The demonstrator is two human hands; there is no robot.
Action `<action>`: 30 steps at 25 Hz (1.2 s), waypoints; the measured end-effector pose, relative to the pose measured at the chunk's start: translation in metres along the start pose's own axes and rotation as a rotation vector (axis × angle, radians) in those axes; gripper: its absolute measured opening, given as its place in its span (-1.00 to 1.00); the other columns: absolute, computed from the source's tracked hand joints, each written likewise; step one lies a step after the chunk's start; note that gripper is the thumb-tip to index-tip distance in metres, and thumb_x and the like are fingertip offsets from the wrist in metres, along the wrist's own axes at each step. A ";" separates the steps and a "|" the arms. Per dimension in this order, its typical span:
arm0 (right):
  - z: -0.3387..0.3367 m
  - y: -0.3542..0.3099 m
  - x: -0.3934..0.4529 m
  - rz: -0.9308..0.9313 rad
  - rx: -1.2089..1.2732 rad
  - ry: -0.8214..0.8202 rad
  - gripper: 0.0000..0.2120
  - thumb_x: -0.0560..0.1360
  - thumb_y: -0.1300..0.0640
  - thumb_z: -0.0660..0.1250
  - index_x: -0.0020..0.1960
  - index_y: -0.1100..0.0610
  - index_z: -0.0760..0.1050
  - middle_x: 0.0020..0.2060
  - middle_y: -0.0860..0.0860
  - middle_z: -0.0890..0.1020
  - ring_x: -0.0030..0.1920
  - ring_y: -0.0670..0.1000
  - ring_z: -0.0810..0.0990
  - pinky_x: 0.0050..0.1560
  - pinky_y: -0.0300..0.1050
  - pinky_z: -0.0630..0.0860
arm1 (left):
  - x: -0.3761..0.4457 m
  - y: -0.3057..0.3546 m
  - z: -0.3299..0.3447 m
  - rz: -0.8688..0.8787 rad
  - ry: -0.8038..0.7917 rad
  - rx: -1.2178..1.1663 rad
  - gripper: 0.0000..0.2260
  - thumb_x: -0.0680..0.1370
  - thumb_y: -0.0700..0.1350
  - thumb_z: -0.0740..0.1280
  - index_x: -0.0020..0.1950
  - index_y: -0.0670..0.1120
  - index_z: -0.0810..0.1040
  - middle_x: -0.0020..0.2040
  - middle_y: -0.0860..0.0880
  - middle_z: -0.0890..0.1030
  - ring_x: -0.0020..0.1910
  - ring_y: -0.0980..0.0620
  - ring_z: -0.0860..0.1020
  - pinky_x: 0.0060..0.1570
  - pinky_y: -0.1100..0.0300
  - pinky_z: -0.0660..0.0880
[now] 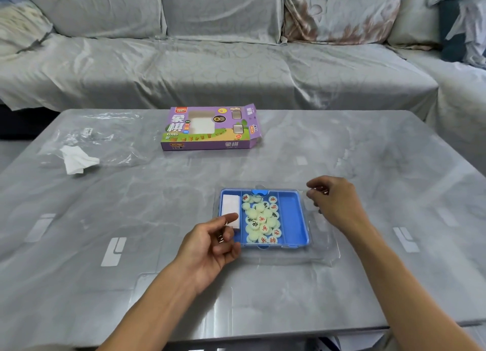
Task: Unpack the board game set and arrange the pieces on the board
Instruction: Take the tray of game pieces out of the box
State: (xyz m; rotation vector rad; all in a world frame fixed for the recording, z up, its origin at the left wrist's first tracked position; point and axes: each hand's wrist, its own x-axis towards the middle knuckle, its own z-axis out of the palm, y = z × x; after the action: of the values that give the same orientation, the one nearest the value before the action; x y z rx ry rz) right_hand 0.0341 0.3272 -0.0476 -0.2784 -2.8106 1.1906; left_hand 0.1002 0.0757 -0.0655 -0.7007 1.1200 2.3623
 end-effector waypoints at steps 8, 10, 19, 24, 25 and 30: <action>0.051 -0.083 -0.071 0.246 0.978 -0.514 -0.86 0.53 0.35 0.30 0.05 0.30 0.60 -0.19 0.18 0.68 -0.33 0.00 0.59 -0.26 -0.15 0.62 | 0.000 0.003 0.004 0.067 0.009 -0.133 -0.84 0.51 -0.28 0.20 -0.11 -0.24 0.58 -0.41 -0.09 0.45 -0.56 0.08 0.35 -0.60 0.28 0.29; 0.063 -0.093 -0.081 0.265 0.986 -0.586 -0.83 0.54 0.37 0.28 0.08 0.29 0.60 -0.23 0.19 0.66 -0.30 0.03 0.62 -0.22 -0.13 0.64 | 0.000 0.003 0.004 0.076 -0.018 -0.187 -0.77 0.48 -0.31 0.15 -0.28 -0.21 0.57 -0.46 -0.07 0.41 -0.54 0.09 0.36 -0.60 0.32 0.30; 0.058 -0.103 -0.088 0.138 0.800 -0.519 -0.66 0.56 0.42 0.12 0.14 0.19 0.59 -0.05 0.12 0.69 -0.15 0.06 0.71 -0.11 -0.12 0.65 | 0.004 0.004 0.001 0.086 0.013 -0.227 -0.77 0.55 -0.12 0.23 -0.25 -0.18 0.53 -0.39 -0.04 0.38 -0.47 0.10 0.34 -0.55 0.31 0.31; 0.061 -0.085 -0.080 0.279 0.747 -0.471 -0.77 0.55 0.39 0.18 -0.01 0.23 0.61 -0.13 0.11 0.72 -0.30 0.03 0.62 -0.25 -0.13 0.62 | 0.007 0.056 -0.020 0.166 0.075 -0.235 -0.71 0.62 -0.07 0.18 -0.29 -0.10 0.42 -0.49 0.03 0.31 -0.65 0.17 0.21 -0.74 0.34 0.06; 0.064 -0.082 -0.080 0.296 0.716 -0.481 -0.77 0.55 0.39 0.19 -0.02 0.22 0.61 -0.15 0.11 0.72 -0.31 0.02 0.61 -0.27 -0.13 0.60 | 0.011 0.075 -0.029 0.194 0.092 -0.235 -0.71 0.63 -0.07 0.16 -0.28 -0.09 0.41 -0.50 0.04 0.31 -0.66 0.17 0.21 -0.74 0.34 0.06; 0.080 -0.082 -0.078 0.260 0.632 -0.509 -0.74 0.56 0.40 0.18 -0.08 0.20 0.62 -0.22 0.09 0.71 -0.34 0.01 0.62 -0.35 -0.17 0.56 | 0.045 0.164 -0.098 0.369 0.316 -0.107 -0.72 0.65 -0.10 0.10 -0.25 -0.10 0.39 -0.50 0.02 0.37 -0.65 0.18 0.27 -0.71 0.36 0.09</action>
State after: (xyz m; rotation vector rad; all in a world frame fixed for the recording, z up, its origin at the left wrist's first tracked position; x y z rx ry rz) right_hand 0.0882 0.1999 -0.0441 -0.3306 -2.6067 2.4164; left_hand -0.0037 -0.0903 -0.0509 -1.0081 1.3592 2.7017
